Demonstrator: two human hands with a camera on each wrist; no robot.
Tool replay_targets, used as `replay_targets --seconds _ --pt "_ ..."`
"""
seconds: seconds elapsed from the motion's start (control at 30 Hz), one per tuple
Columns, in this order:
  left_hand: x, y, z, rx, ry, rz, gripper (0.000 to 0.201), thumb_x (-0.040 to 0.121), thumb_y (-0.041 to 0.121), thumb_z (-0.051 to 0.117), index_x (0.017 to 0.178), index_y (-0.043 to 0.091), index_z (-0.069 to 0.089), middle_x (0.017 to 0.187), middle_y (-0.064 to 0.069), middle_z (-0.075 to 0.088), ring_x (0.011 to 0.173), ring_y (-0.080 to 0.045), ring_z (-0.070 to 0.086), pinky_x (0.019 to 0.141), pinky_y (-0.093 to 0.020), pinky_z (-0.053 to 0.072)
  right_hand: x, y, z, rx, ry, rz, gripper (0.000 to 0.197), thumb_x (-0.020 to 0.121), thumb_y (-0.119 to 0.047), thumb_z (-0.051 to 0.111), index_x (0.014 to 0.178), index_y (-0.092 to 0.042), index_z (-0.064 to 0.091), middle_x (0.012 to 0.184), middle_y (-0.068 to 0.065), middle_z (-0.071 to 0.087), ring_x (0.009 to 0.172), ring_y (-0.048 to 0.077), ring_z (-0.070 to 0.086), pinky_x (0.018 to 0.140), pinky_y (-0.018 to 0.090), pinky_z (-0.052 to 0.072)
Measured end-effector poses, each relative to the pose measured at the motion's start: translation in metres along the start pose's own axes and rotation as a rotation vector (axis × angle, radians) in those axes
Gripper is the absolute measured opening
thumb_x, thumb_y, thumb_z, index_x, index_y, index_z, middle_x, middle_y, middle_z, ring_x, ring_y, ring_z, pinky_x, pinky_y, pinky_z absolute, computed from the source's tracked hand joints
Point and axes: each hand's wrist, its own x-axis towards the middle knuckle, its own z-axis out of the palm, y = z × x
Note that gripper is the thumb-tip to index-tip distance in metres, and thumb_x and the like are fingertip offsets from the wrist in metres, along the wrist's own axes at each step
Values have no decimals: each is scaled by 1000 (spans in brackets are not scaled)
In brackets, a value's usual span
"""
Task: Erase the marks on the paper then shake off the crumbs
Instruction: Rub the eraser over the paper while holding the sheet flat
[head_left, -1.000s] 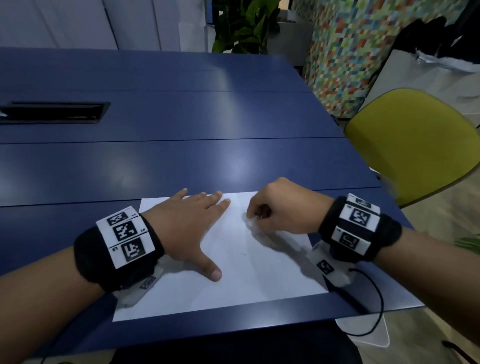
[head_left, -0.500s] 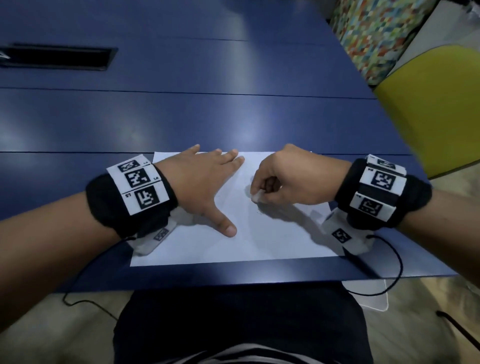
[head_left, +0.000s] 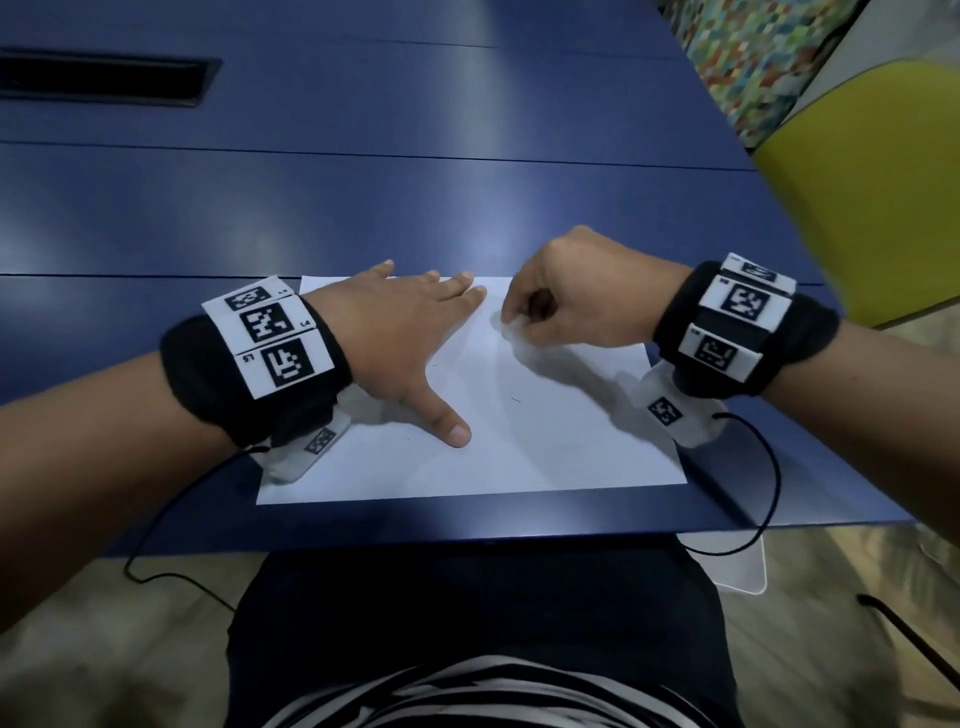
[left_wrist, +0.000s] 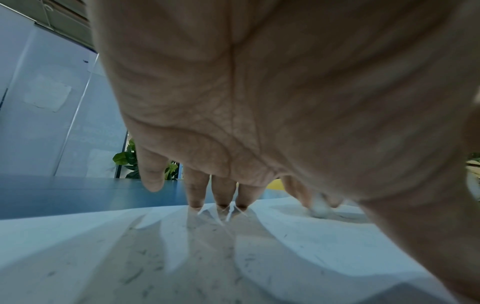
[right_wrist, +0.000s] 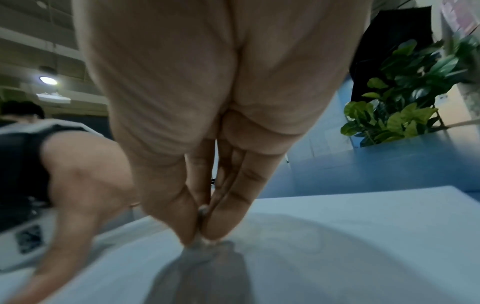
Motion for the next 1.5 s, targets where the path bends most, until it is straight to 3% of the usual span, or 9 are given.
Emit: replay_targets --seconds 0.1,0.27,0.4,0.57,0.7,0.83,1.0,1.13,1.5 --pt "0 0 0 4 -5 -7 155 52 105 55 166 23 -10 176 6 -11 162 -18 2 130 -55 4 -10 -9 0 28 -115 -44 11 86 -35 76 96 -32 81 78 -16 76 74 -3 68 69 15 52" --pt "0 0 -1 -2 -4 -6 155 51 105 55 166 24 -10 175 6 -11 162 -16 2 130 -55 4 -12 2 -2 37 -6 19 17 86 -31 74 101 -30 82 80 -17 75 73 -6 66 70 14 52" --pt "-1 2 -2 13 -22 -15 156 51 105 55 166 23 -11 175 6 -11 162 -17 2 130 -55 5 -19 -8 0 50 -152 -28 12 86 -33 79 97 -33 82 80 -18 77 77 -1 70 72 16 54" --pt "-2 3 -3 9 -12 -13 154 52 104 56 166 23 -10 176 5 -10 162 -17 3 130 -56 5 -11 3 -1 40 7 19 18 87 -29 74 103 -29 82 81 -15 75 71 -6 65 64 5 45" --pt "-2 4 -4 25 -18 -17 155 52 104 55 166 22 -9 176 4 -9 162 -18 4 130 -56 7 -14 -11 2 63 -99 -34 13 87 -34 77 99 -31 82 79 -17 77 76 -2 69 73 16 54" --pt "-4 5 -6 23 -18 -20 152 54 103 56 166 22 -7 176 5 -8 162 -17 4 130 -55 5 -4 -5 -1 64 26 37 18 87 -31 76 103 -29 82 82 -13 77 75 -5 68 79 25 57" --pt "-3 4 -5 21 -31 -20 154 52 105 54 166 23 -9 176 5 -9 162 -17 3 130 -56 6 -13 -10 -1 65 -106 17 12 85 -34 81 97 -32 82 78 -17 75 78 -1 68 69 11 50" --pt "-1 2 -2 20 -26 -20 156 49 106 52 166 24 -11 175 6 -10 162 -17 3 129 -57 5 -23 -3 0 76 12 73 15 87 -27 76 100 -28 83 84 -15 78 82 0 69 75 16 54" --pt "-2 2 -3 29 -23 -29 158 47 110 48 166 24 -12 175 6 -11 162 -16 3 130 -55 4 -50 -17 10 80 -5 27 13 86 -27 76 98 -26 81 82 -14 77 77 2 70 75 22 56"
